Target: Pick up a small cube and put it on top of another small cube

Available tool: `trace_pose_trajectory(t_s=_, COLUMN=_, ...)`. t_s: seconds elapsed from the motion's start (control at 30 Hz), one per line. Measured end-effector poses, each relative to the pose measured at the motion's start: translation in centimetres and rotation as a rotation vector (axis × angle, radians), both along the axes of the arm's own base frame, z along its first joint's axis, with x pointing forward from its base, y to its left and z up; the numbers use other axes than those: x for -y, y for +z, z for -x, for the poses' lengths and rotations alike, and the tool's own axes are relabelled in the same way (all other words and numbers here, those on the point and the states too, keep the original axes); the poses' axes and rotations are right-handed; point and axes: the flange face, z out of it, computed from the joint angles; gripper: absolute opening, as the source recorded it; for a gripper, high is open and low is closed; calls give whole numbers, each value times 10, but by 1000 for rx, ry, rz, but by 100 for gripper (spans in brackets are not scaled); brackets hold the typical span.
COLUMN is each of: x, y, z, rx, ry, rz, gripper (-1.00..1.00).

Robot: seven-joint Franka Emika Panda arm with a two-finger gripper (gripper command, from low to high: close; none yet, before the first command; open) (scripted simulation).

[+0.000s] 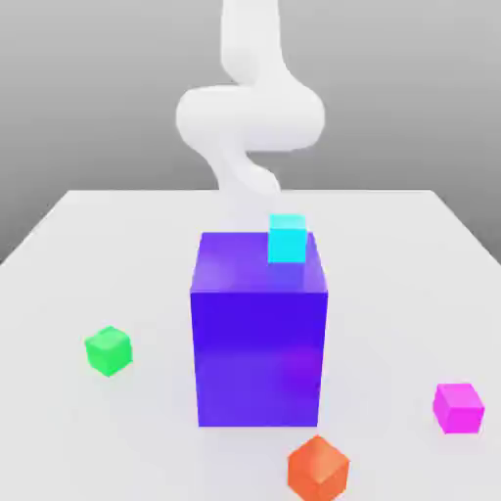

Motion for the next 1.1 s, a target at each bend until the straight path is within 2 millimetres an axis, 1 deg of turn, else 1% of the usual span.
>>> trace_pose_trajectory(t_s=0.1, x=-32, y=-52, z=-35, rx=-81, ry=164, rz=59, gripper=0)
trace_pose_trajectory(t_s=0.2, x=-68, y=-105, z=-59, rx=-153, ry=325, rz=118, gripper=0)
trace_pose_trajectory(t_s=0.3, x=-106, y=-160, z=-73, rx=-221, ry=485, rz=180, gripper=0)
trace_pose_trajectory(t_s=0.4, x=-144, y=-218, z=-77, rx=-285, ry=646, rz=244, gripper=0)
trace_pose_trajectory(t_s=0.53, x=-191, y=-296, z=-67, rx=-364, ry=862, rz=335, gripper=0)
trace_pose_trajectory(t_s=0.67, x=-241, y=-373, z=-36, rx=-435, ry=1104, rz=438, gripper=0)
trace_pose_trajectory(t_s=0.77, x=-255, y=-429, z=-14, rx=-491, ry=1248, rz=509, gripper=0)
trace_pose_trajectory(t_s=0.83, x=-262, y=-464, z=4, rx=-527, ry=1350, rz=560, gripper=0)
trace_pose_trajectory(t_s=0.9, x=-266, y=-492, z=10, rx=-538, ry=1387, rz=578, gripper=0)
trace_pose_trajectory(t_s=1.0, x=-267, y=-531, z=12, rx=-542, ry=1398, rz=583, gripper=0)
trace_pose_trajectory(t_s=1.03, x=-266, y=-540, z=13, rx=-542, ry=1399, rz=583, gripper=-100)
trace_pose_trajectory(t_s=1.1, x=-266, y=-540, z=13, rx=-543, ry=1399, rz=583, gripper=-100)
